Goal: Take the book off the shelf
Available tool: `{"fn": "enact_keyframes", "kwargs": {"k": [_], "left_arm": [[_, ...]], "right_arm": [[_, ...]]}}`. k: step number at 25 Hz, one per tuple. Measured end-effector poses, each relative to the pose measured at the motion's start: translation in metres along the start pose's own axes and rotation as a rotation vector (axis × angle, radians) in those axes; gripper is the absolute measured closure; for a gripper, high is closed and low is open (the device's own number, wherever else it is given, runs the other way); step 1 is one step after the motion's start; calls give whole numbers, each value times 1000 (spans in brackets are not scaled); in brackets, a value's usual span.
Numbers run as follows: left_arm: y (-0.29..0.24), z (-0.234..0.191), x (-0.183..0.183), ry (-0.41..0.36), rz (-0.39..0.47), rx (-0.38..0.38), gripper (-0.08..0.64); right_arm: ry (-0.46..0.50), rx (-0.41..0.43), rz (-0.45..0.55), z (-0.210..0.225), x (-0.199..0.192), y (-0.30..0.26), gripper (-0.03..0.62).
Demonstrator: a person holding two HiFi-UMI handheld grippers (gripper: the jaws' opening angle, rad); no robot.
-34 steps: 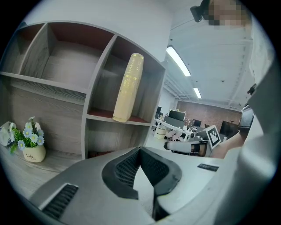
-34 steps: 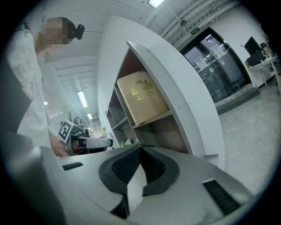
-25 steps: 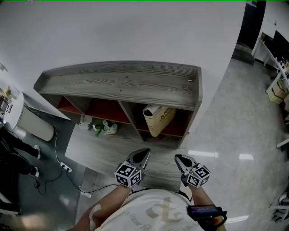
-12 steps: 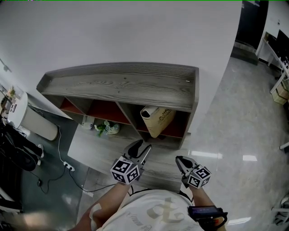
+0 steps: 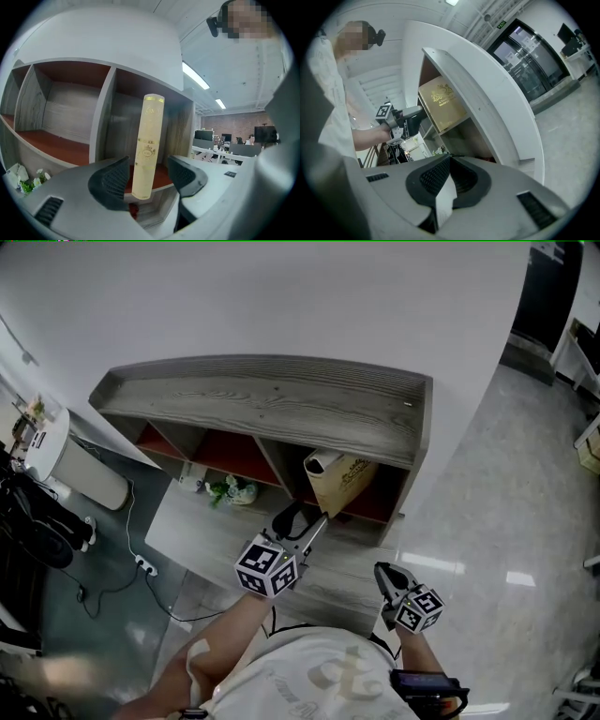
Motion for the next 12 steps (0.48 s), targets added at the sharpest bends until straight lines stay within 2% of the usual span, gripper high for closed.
{"fn": "enact_keyframes", "kwargs": {"k": [9, 12], "left_arm": [[-30, 0, 15, -43, -10, -31, 298], [-39, 0, 16, -44, -16, -39, 272]], "right_arm": [[-6, -6, 3, 6, 1, 0, 588], [-9, -10, 2, 8, -1, 2, 588]]}}
Point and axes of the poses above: the fingertips, and each gripper's own axes: y backward along the fingers, z to its right, x out of its top, the point moved 3 cm from there along y, backward along the fingers, and after that the axes turned 11 degrees about -x, right-handed, at the moved point
